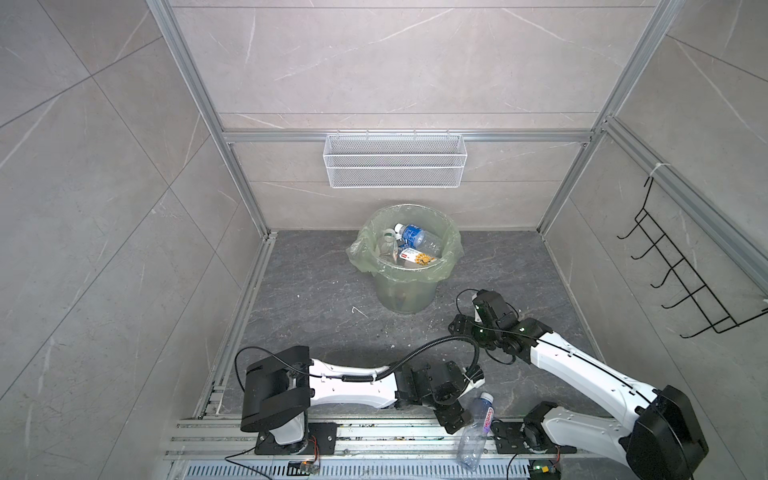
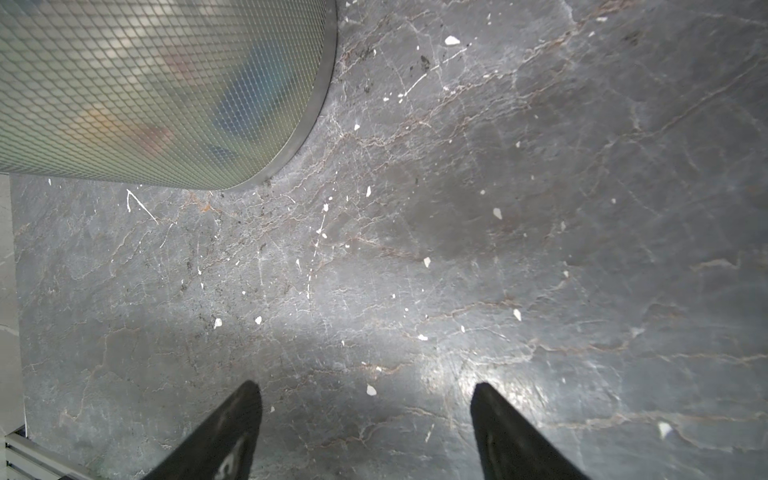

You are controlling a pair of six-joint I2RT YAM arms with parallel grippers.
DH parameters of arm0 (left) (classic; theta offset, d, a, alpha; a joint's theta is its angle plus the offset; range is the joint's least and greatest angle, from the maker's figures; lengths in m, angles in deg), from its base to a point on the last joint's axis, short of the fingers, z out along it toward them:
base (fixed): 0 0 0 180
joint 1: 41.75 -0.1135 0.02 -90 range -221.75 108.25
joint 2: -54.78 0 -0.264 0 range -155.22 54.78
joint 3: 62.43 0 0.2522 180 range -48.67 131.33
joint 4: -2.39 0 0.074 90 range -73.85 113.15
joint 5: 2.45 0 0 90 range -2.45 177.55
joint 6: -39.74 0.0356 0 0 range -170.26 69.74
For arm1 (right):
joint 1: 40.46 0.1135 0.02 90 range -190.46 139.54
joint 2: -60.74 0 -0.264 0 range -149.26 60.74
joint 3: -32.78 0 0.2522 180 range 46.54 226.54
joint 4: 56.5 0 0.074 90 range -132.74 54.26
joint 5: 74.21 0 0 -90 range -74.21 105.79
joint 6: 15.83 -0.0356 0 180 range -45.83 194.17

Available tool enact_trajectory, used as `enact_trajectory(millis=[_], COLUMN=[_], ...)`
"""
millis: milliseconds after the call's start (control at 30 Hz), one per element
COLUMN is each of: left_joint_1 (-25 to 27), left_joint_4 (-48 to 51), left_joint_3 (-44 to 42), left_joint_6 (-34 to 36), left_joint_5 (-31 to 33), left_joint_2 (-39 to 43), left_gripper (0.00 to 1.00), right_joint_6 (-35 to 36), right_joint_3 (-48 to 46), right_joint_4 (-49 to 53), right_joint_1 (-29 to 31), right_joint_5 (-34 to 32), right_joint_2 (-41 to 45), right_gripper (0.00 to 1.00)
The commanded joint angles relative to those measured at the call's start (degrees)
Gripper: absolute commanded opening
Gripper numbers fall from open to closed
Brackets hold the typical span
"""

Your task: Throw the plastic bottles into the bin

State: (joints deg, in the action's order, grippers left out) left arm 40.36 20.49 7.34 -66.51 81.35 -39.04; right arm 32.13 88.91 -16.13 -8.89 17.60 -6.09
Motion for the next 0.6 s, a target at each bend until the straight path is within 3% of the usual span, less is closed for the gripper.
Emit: enact_trajectory(millis=[0, 267, 567], left_joint_1=[1.22, 3.93, 4.81], left_joint_4=[-0.67, 0.97, 7.53], left_joint_3=[4.17, 10.96, 15.46], left_joint_6=[-2.42, -4.08, -6.84], left_joint_5=[-1.35, -4.11, -3.08], left_joint_2=[-2.11, -10.32, -16.81], left_gripper=[0.93, 0.93, 0.87], right_joint_6=[-0.24, 0.03, 0.61], right_joint_3=[2.61, 3.68, 1.99], right_joint_4=[-1.03, -4.43, -4.94], right_joint_1=[-0.09, -0.73, -1.58], right_joint_5=[0.35, 1.58, 1.67], right_joint_2=[-1.46, -4.54, -1.31], right_gripper=[0.85, 0.86, 0.86])
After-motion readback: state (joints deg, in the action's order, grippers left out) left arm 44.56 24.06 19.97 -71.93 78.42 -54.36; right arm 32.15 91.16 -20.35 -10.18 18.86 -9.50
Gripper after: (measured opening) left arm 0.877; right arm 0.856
